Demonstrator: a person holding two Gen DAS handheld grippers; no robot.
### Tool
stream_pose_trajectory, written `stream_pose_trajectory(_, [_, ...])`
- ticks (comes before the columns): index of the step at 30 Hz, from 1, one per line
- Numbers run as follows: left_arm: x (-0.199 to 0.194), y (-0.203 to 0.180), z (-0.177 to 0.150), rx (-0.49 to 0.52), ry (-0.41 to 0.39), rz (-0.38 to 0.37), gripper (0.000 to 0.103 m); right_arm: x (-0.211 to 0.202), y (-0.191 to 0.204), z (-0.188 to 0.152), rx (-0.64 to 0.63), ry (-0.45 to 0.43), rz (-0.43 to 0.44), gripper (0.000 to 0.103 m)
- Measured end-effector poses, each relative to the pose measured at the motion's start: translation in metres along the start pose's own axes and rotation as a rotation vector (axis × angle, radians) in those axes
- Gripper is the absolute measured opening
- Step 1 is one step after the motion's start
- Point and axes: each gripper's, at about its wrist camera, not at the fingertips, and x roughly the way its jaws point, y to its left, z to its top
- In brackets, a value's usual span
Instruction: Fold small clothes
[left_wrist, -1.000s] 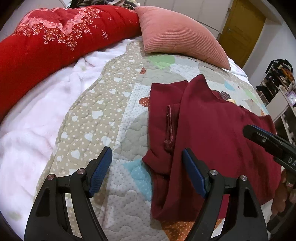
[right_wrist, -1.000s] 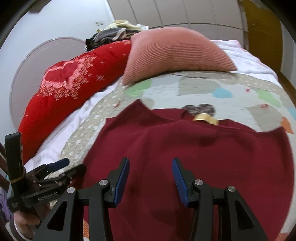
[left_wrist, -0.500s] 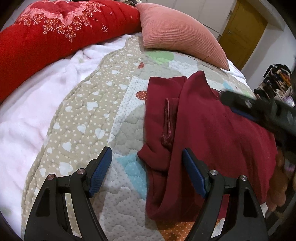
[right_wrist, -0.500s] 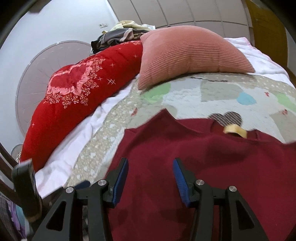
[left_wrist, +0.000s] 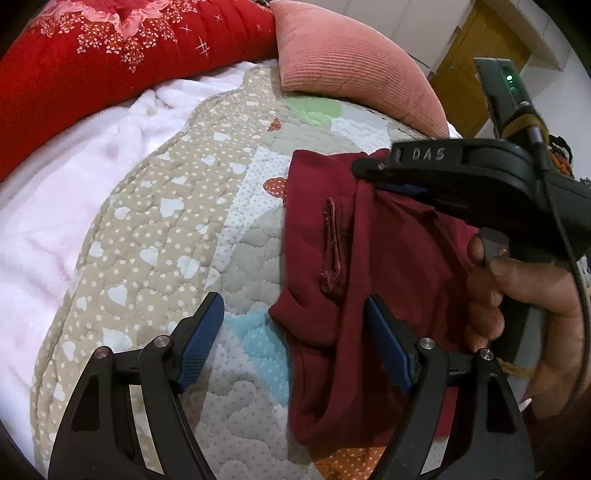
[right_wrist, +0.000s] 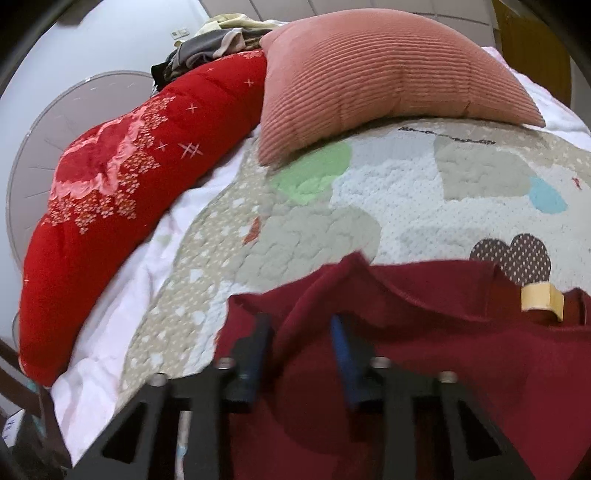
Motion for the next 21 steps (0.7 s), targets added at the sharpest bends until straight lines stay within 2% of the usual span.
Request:
stream_pose_trajectory(1, [0.000,0.000,0.000,0.001,-0.001,-0.004,0.079,0.001,0.000,0.001,-0.009,-0.002,-0.011,0.008])
stream_pose_trajectory(4, [-0.001,0.001,0.001,0.003,-0.003,-0.013,0.079,-0.004,0.003,0.004,-0.038,-0.018,-0.014,0.007])
stream_pose_trajectory(7, [-0.001,0.004,0.000,-0.011,-0.010,-0.026,0.079,-0.013,0.010,0.009,-0.050,-0.054,0.021,0.007])
stream_pose_trajectory(10, [0.000,0.008,0.000,-0.030,-0.008,-0.040,0.079,-0.007,0.018,0.013,-0.075,-0.040,0.037,0.007])
stream_pose_trajectory(14, [-0.001,0.009,0.002,-0.042,-0.004,-0.038,0.079,0.014,0.010,0.009,-0.051,-0.023,0.038,0.006])
stream_pose_trajectory(16, [-0.004,0.009,0.001,-0.043,0.002,-0.041,0.079,0.017,0.000,0.008,-0.009,-0.028,0.065,0.006])
stream_pose_trajectory(19, [-0.006,0.010,-0.001,-0.042,0.004,-0.045,0.079,-0.002,-0.008,0.006,0.031,-0.060,0.101,0.011])
stream_pose_trajectory(21, [-0.006,0.011,-0.004,-0.042,0.006,-0.047,0.079,-0.018,-0.005,0.004,0.006,-0.070,0.105,0.012])
